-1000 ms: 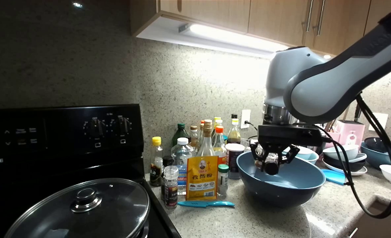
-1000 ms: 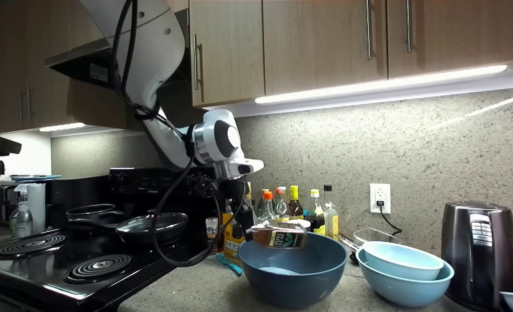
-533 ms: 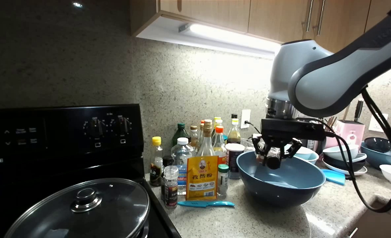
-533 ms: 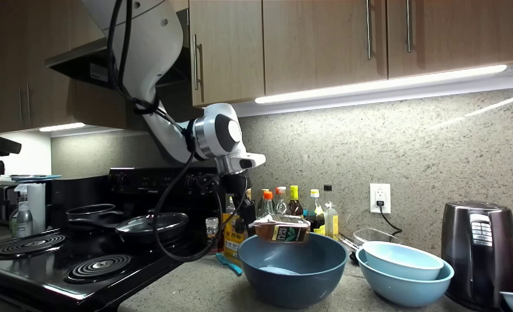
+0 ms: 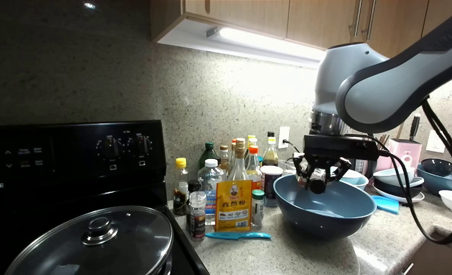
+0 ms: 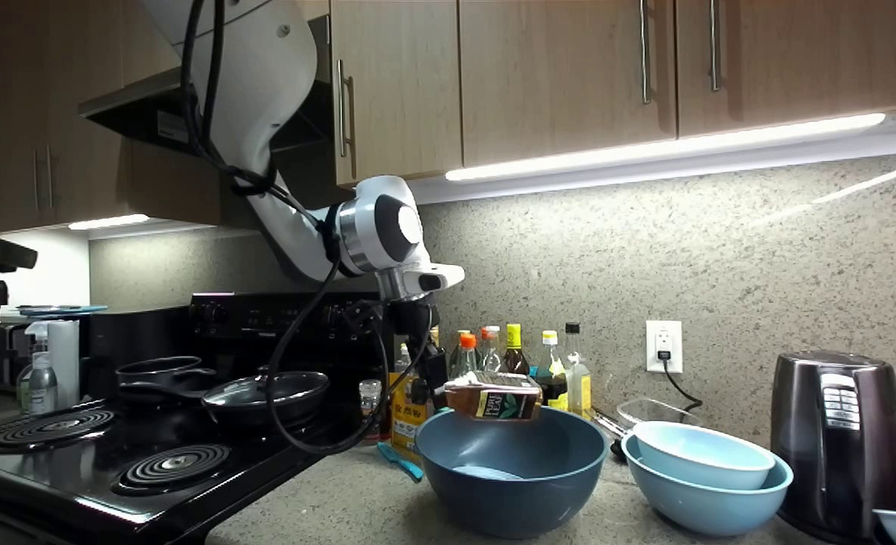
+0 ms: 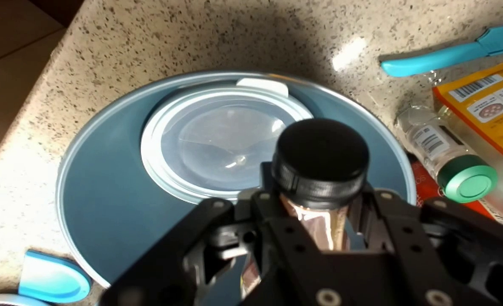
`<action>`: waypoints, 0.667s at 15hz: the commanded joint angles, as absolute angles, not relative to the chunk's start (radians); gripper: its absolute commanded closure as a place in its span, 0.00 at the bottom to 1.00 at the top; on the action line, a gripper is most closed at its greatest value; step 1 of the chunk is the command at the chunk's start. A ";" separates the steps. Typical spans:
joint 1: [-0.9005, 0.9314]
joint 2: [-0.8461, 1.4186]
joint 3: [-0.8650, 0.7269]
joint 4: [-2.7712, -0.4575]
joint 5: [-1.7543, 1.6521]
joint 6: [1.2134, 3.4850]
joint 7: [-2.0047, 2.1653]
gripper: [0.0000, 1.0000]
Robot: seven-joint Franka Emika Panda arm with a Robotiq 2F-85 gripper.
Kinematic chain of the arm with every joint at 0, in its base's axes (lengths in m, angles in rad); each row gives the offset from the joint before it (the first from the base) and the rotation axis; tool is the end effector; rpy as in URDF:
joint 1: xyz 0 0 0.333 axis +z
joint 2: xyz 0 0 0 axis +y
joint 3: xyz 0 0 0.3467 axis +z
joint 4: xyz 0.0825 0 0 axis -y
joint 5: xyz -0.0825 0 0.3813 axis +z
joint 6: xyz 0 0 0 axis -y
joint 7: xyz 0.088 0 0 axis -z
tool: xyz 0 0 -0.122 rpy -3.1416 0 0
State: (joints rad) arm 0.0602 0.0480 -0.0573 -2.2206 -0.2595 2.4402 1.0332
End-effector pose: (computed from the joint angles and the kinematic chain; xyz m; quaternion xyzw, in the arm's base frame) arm 0.5520 -0.0012 0.3887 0.9047 -0.4071 0.1198 0.0388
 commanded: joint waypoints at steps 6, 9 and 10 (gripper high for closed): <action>0.061 0.015 -0.037 -2.221 -0.369 2.409 1.111 0.85; 0.061 0.001 -0.029 -2.219 -0.435 2.398 1.169 0.85; 0.061 -0.007 -0.026 -2.220 -0.454 2.394 1.189 0.85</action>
State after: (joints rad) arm 0.0619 0.0477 -0.0383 -2.2164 -0.3810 2.4277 1.1173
